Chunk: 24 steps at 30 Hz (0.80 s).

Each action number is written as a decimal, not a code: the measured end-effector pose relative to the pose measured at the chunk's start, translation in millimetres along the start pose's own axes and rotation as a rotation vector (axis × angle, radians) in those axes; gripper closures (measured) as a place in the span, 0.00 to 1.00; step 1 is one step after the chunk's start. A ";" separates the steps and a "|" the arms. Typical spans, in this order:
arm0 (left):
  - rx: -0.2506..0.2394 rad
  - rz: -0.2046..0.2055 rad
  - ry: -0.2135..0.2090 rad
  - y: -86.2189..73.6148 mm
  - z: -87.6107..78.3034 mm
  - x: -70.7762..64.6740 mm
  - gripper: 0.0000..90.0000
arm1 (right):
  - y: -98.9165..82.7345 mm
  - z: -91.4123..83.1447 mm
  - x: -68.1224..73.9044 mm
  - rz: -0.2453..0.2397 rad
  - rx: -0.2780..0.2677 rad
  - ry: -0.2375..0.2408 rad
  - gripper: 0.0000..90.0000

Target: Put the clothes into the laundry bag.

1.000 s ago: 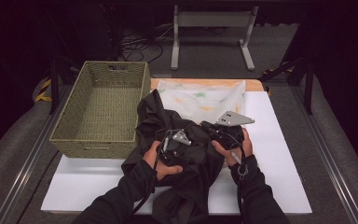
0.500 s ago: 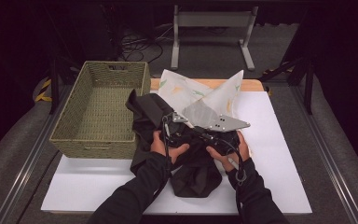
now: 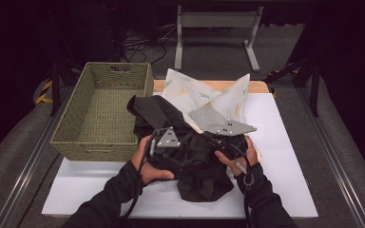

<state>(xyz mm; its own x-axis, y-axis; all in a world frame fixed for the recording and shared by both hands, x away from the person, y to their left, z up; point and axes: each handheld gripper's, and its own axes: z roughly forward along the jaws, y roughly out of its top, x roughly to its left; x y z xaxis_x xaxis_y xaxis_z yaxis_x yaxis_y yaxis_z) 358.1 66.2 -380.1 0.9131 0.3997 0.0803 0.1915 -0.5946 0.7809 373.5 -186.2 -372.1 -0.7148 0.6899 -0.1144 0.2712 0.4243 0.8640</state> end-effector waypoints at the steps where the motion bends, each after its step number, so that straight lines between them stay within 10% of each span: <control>1: 0.017 0.008 0.000 -5.4 -1.6 -2.2 0.18 | -2.2 -0.3 -0.6 0.007 0.001 0.004 1.00; 10: 0.117 0.038 -0.079 -32.5 32.5 -7.4 0.18 | -12.8 -1.7 2.6 0.011 0.032 0.030 0.99; 13: 0.163 0.049 -0.035 -32.2 50.9 -11.3 0.20 | -16.2 -0.3 3.9 0.000 0.048 0.033 0.99; 17: 0.155 0.061 0.051 -27.8 57.9 -11.8 0.46 | -17.2 -0.7 6.4 -0.005 0.049 0.036 0.99; 24: 0.072 -0.029 0.046 -23.0 51.7 -5.5 0.82 | -9.9 -3.6 16.9 -0.026 0.019 0.047 0.99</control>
<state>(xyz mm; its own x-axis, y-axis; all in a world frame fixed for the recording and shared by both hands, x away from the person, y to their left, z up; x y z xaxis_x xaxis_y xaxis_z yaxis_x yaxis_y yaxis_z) 367.2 41.6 -430.6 0.8895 0.4483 0.0882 0.2445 -0.6301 0.7370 356.4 -180.9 -380.8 -0.7513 0.6502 -0.1128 0.2638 0.4527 0.8517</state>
